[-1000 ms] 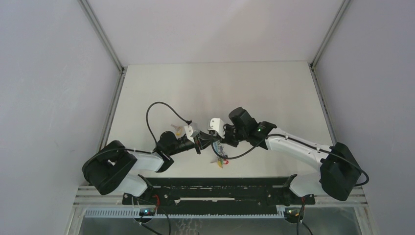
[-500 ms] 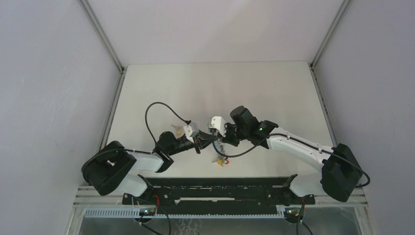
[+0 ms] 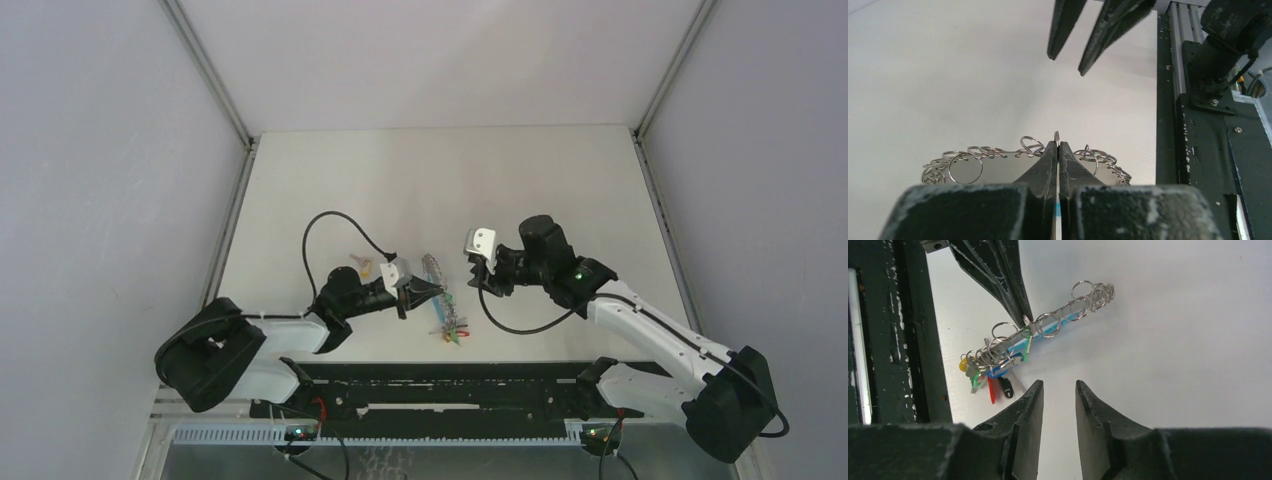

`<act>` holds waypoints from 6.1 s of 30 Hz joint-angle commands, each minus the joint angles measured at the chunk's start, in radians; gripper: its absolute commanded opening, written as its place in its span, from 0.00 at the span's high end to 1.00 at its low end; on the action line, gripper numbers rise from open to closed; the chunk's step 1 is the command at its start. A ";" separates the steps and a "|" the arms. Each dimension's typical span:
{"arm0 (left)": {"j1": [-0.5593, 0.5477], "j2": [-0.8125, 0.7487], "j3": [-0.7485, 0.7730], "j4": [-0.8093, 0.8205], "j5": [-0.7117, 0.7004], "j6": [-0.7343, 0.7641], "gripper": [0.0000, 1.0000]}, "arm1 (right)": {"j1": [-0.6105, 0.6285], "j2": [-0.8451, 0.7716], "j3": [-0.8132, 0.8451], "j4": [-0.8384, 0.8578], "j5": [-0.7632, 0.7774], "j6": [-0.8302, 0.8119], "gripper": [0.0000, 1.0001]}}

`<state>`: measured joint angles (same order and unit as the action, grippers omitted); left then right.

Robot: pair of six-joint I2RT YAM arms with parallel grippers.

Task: Put the keys on the keyring

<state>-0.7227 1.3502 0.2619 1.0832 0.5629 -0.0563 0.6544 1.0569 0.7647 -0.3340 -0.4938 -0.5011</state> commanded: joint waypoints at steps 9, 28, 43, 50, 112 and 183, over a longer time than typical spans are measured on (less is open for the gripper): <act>-0.002 -0.155 0.085 -0.284 0.131 0.215 1.00 | -0.119 0.096 0.000 0.186 -0.368 -0.024 0.69; -0.001 -0.139 0.109 -0.324 0.162 0.230 1.00 | -0.127 0.276 0.070 0.169 -0.475 -0.046 0.71; -0.001 -0.146 0.108 -0.316 0.160 0.221 1.00 | -0.139 0.275 0.024 0.225 -0.388 0.167 0.82; -0.001 -0.147 0.108 -0.307 0.150 0.215 1.00 | -0.141 0.221 -0.081 0.393 -0.302 0.454 0.82; -0.001 -0.105 0.101 -0.206 0.153 0.153 1.00 | -0.059 0.397 -0.419 1.334 -0.239 1.137 0.73; 0.087 -0.286 -0.071 -0.264 -0.143 -0.328 0.38 | 0.052 0.271 -0.042 0.442 -0.074 0.253 1.00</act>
<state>-0.6350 1.0618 0.1978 0.8257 0.3786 -0.4873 0.7036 1.3125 0.6914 0.1432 -0.5911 -0.2401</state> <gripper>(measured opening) 0.619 0.002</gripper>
